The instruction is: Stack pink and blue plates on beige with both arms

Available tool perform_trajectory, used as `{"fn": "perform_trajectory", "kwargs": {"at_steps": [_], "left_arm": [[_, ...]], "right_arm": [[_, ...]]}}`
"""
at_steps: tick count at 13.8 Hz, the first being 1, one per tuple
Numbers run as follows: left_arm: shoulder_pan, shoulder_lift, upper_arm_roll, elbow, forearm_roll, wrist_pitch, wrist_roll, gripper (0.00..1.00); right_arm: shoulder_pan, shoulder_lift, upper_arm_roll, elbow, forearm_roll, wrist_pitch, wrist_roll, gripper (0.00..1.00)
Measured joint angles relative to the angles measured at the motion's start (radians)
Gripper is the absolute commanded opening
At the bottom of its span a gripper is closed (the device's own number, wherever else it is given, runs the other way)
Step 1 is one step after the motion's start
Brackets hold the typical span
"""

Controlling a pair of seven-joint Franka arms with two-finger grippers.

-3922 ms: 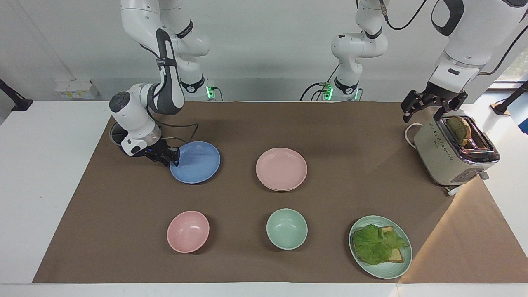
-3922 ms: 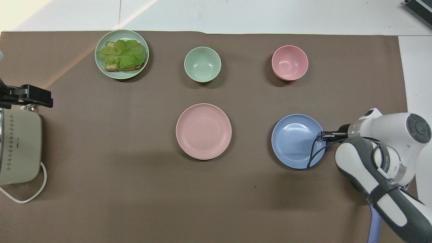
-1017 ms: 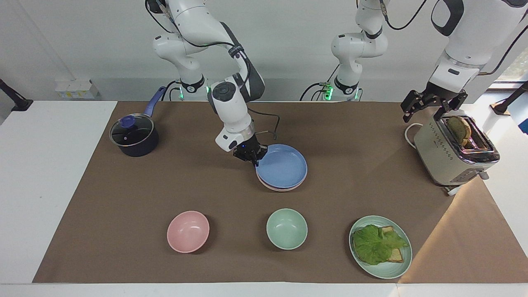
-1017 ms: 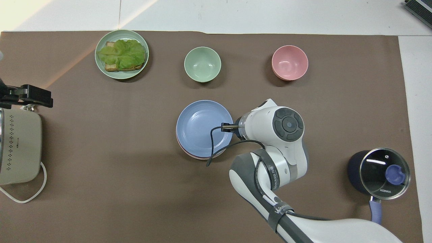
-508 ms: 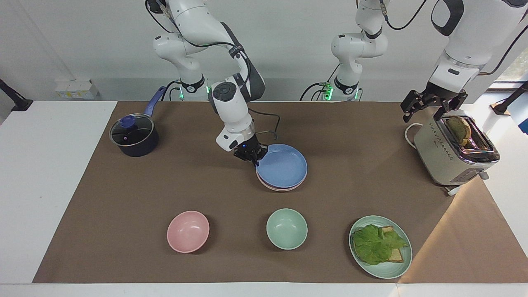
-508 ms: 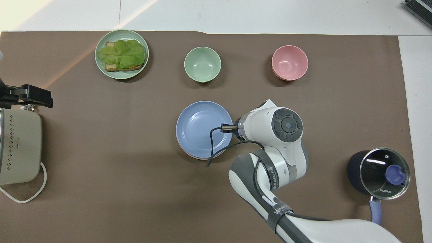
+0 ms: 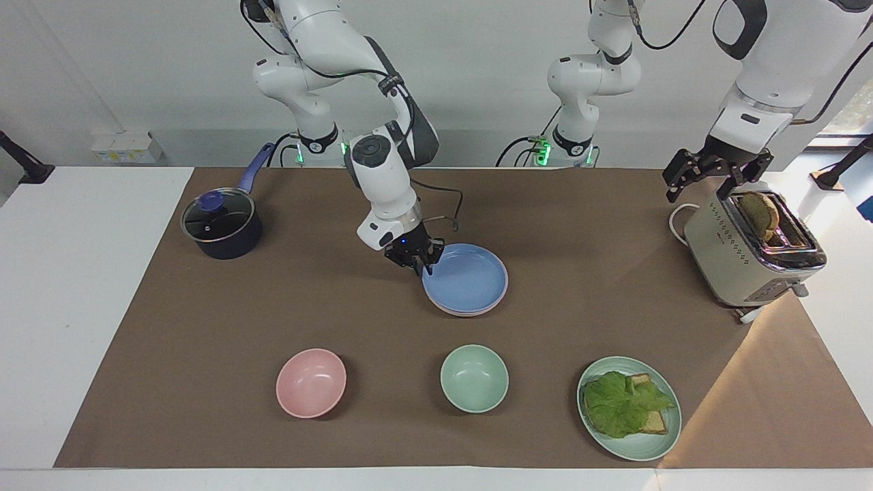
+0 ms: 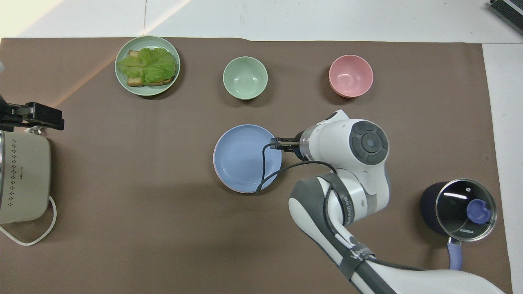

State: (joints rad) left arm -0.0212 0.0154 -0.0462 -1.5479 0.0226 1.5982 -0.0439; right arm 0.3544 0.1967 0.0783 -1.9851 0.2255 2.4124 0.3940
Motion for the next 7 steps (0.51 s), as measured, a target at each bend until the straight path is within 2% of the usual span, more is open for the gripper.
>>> {"fn": "perform_trajectory", "kwargs": {"at_steps": [3, 7], "left_arm": [[0.000, 0.000, 0.000, 0.000, 0.000, 0.000, 0.000, 1.00], [0.000, 0.000, 0.000, 0.000, 0.000, 0.000, 0.000, 1.00]], "right_arm": [[-0.118, -0.102, -0.003, 0.006, -0.017, -0.128, -0.004, 1.00], [-0.267, -0.223, -0.007, 0.011, -0.132, -0.315, -0.032, 1.00]]}}
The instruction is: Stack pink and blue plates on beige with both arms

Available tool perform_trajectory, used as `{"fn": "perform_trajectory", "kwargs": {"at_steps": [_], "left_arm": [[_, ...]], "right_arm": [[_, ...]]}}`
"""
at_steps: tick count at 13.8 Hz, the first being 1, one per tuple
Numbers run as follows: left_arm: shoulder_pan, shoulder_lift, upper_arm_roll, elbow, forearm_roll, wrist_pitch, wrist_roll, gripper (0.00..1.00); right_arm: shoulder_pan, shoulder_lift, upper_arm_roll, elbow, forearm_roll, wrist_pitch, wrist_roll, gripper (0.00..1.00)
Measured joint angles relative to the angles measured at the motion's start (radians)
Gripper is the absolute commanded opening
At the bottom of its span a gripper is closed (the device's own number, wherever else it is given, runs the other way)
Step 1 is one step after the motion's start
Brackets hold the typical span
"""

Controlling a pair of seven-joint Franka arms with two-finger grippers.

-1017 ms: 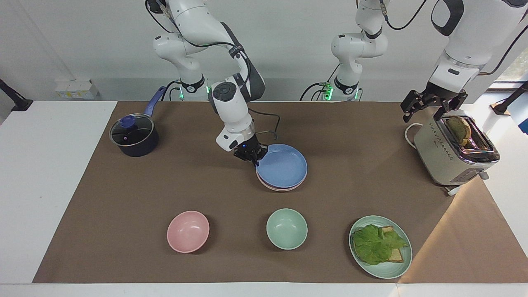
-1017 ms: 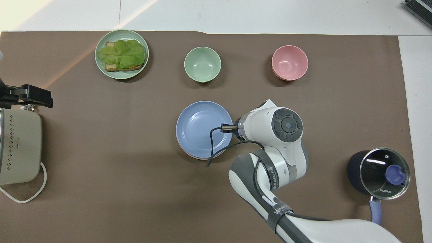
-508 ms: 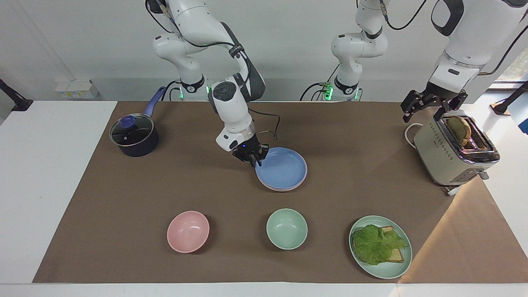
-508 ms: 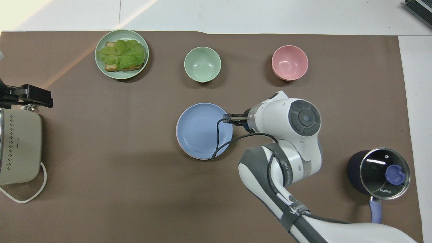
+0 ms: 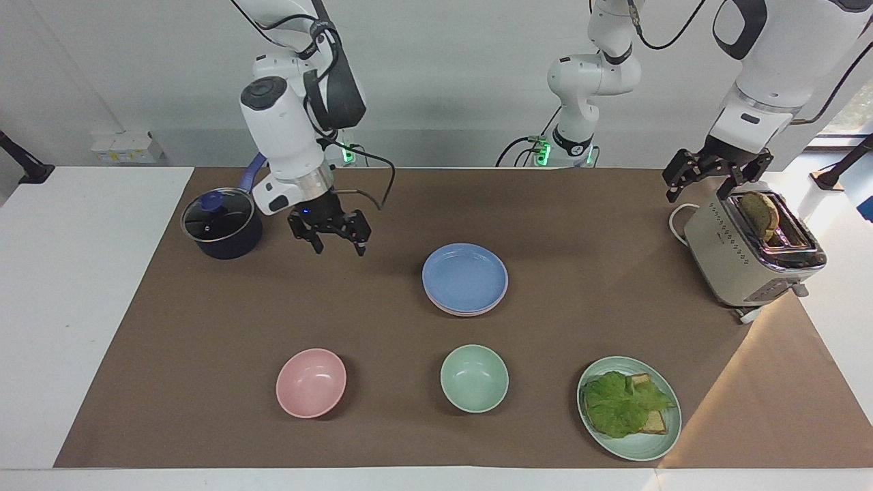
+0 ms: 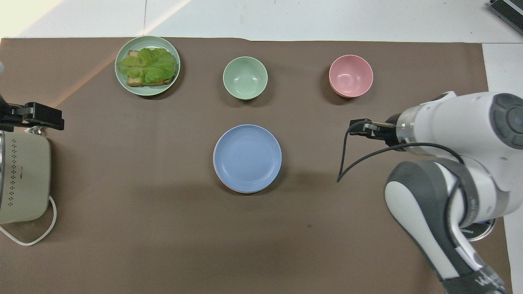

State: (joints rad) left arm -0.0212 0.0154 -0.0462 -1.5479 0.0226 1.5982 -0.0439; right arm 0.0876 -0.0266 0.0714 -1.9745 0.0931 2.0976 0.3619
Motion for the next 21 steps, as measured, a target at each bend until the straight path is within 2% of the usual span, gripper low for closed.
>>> {"fn": "perform_trajectory", "kwargs": {"at_steps": [2, 4, 10, 14, 21], "left_arm": [[0.000, 0.000, 0.000, 0.000, 0.000, 0.000, 0.000, 1.00], [0.000, 0.000, 0.000, 0.000, 0.000, 0.000, 0.000, 1.00], [0.000, 0.000, 0.000, 0.000, 0.000, 0.000, 0.000, 1.00], [0.000, 0.000, 0.000, 0.000, 0.000, 0.000, 0.000, 1.00], [0.000, 0.000, 0.000, 0.000, 0.000, 0.000, 0.000, 1.00]], "right_arm": [[-0.080, -0.042, -0.002, 0.031, -0.008, -0.108, -0.083, 1.00], [-0.140, -0.055, -0.003, 0.119, -0.036, -0.239, -0.150, 1.00], [-0.149, -0.025, 0.010, 0.347, -0.078, -0.494, -0.172, 1.00], [-0.141, 0.026, 0.013, 0.406, -0.079, -0.514, -0.172, 1.00], [-0.137, 0.028, 0.013, 0.407, -0.079, -0.522, -0.172, 1.00]]}}
